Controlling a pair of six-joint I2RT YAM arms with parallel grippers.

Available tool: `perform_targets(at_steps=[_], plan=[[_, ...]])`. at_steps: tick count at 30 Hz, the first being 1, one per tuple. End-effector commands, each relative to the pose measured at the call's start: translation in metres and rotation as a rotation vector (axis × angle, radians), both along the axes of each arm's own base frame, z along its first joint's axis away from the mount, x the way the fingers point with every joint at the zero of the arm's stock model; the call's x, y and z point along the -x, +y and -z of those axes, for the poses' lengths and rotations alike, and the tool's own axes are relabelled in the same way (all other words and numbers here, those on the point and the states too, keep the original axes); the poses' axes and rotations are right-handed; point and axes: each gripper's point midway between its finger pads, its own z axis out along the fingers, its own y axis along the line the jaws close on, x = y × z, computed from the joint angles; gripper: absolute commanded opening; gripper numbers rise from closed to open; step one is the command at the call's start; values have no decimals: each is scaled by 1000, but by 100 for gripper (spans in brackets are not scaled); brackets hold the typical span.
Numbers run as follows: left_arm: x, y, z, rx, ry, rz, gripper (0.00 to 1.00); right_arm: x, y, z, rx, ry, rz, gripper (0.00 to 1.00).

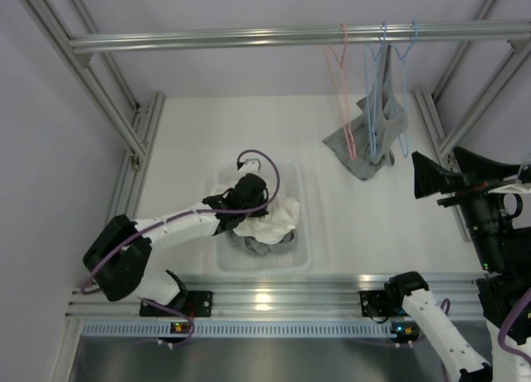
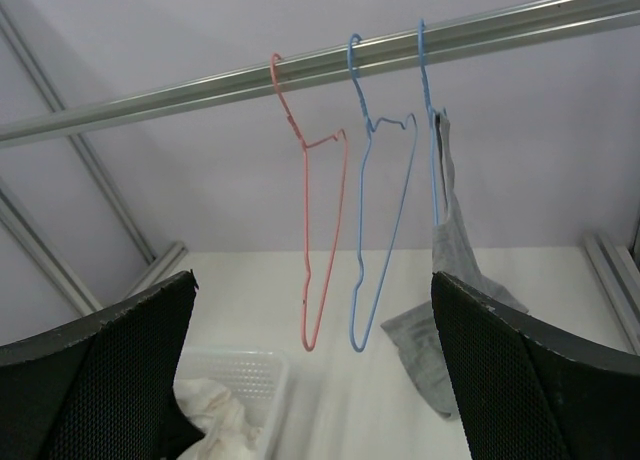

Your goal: Remove the tank top from the hanger

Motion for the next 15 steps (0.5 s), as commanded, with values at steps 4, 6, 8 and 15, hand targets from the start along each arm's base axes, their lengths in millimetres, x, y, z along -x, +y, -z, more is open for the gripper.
perform_targets(at_steps=[4,6,8,15], plan=[[1,11,37,-181,169,34,0,0,5,-15,-6,-49,-27,99],[-3,17,20,-178,114,10,15,0,5,-15,-5,-49,-27,99],[-6,22,-6,-159,45,3,43,-3,6,-11,-2,-37,-28,99],[-6,39,-106,-54,-146,-40,99,-16,10,-1,-1,-6,-33,100]])
